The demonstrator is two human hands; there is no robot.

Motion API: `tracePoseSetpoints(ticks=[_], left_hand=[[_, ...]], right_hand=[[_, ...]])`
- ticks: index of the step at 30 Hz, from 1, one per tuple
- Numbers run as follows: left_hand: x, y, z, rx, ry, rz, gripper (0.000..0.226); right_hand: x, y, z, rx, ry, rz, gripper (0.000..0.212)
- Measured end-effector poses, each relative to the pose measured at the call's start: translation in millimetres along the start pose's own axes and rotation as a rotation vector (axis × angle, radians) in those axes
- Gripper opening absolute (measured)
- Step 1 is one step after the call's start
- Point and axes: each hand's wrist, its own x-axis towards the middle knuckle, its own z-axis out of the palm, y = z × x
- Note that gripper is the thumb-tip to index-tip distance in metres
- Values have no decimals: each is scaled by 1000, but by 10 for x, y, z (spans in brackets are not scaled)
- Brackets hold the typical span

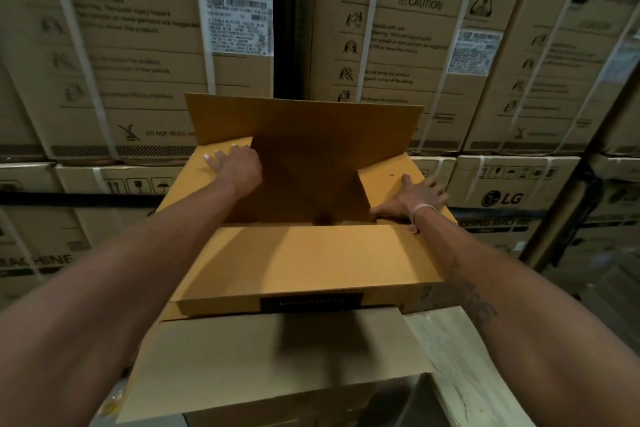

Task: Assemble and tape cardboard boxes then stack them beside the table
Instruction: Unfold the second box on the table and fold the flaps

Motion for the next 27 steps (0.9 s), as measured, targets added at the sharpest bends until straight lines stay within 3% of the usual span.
tracePoseSetpoints(ticks=[9, 20, 27], left_hand=[[-382, 1529, -187, -16, 80, 246, 46], [-1272, 3661, 633, -179, -25, 602, 46], [-1474, 4789, 921, -173, -51, 794, 55]], right_hand=[[-30, 1507, -604, 18, 100, 195, 123], [-553, 3970, -634, -21, 130, 549, 120], [-656, 4919, -424, 20, 84, 740, 128]])
